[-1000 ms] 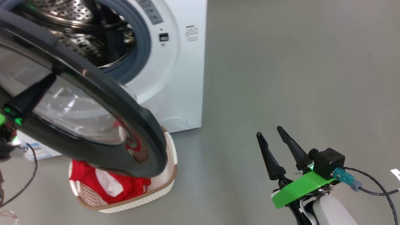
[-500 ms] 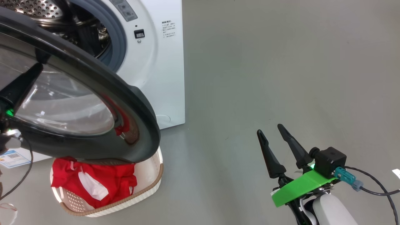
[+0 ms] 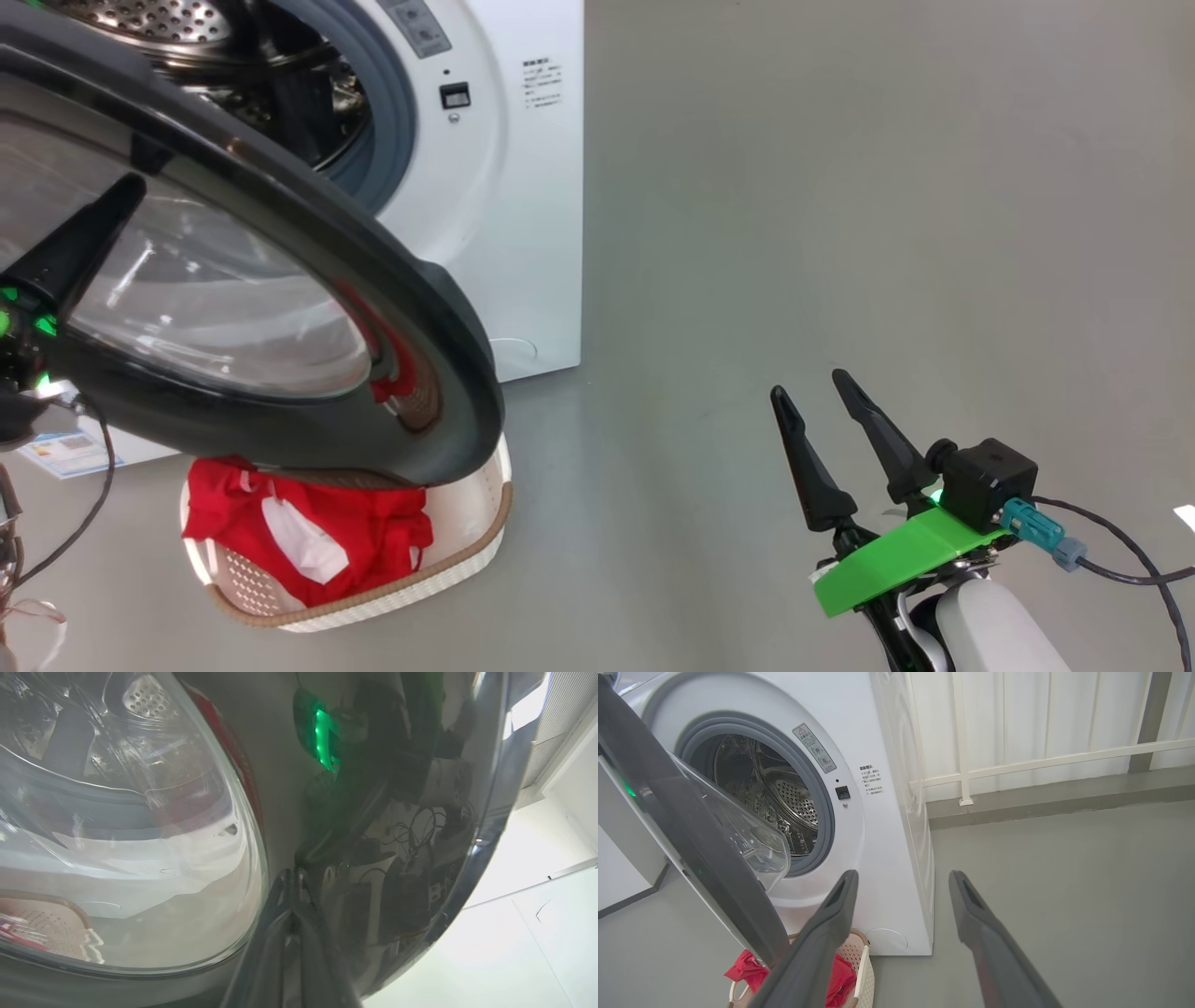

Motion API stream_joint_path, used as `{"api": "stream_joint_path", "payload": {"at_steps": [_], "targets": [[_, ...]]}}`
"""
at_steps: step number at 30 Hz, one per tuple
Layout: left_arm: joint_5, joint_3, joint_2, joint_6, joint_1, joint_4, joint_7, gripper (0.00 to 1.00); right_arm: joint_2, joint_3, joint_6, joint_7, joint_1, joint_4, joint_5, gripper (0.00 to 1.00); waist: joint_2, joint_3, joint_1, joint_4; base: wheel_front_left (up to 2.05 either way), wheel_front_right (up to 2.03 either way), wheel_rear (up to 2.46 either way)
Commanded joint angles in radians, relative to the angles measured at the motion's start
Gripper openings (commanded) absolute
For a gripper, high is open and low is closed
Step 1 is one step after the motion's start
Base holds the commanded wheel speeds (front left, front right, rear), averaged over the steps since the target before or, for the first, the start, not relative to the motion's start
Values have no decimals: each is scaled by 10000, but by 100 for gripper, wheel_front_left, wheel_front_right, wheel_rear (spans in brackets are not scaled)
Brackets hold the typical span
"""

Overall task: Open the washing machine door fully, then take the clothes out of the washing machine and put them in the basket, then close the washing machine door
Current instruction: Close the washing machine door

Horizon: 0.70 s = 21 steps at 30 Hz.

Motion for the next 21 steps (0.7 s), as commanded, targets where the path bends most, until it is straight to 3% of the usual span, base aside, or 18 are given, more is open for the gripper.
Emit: {"api": "stream_joint_path", "payload": {"at_steps": [1,11,12,13,14,15,16,21], "targets": [[34,295,434,-174,-371,-317,34,0,69,198,16,-49,24,-230,-186,100,0,-31,0,123,0,0,0],[476,177,584,-596,43,-545,-215,0,8,150,16,-49,12,-173,-171,100,0,-170,0,560,0,0,0],[495,177,584,-640,109,-578,-238,11,-9,134,16,-49,14,-165,-164,100,0,-194,0,619,0,0,0],[544,178,606,-701,175,-626,-276,37,-24,126,16,-49,16,-163,-160,100,0,-210,0,678,0,0,0],[586,185,626,-757,244,-671,-313,55,-34,121,16,-49,16,-164,-158,100,0,-220,0,728,0,0,0],[611,204,637,-811,315,-717,-352,92,-42,116,16,-49,16,-165,-158,100,0,-231,0,784,0,0,0],[649,232,656,-878,386,-759,-410,100,-46,107,16,-49,24,-169,-161,100,0,-247,0,845,0,0,0],[791,425,698,-1064,872,-929,-702,100,-79,73,16,-49,21,-151,-144,100,0,-312,0,1092,0,0,0]]}}
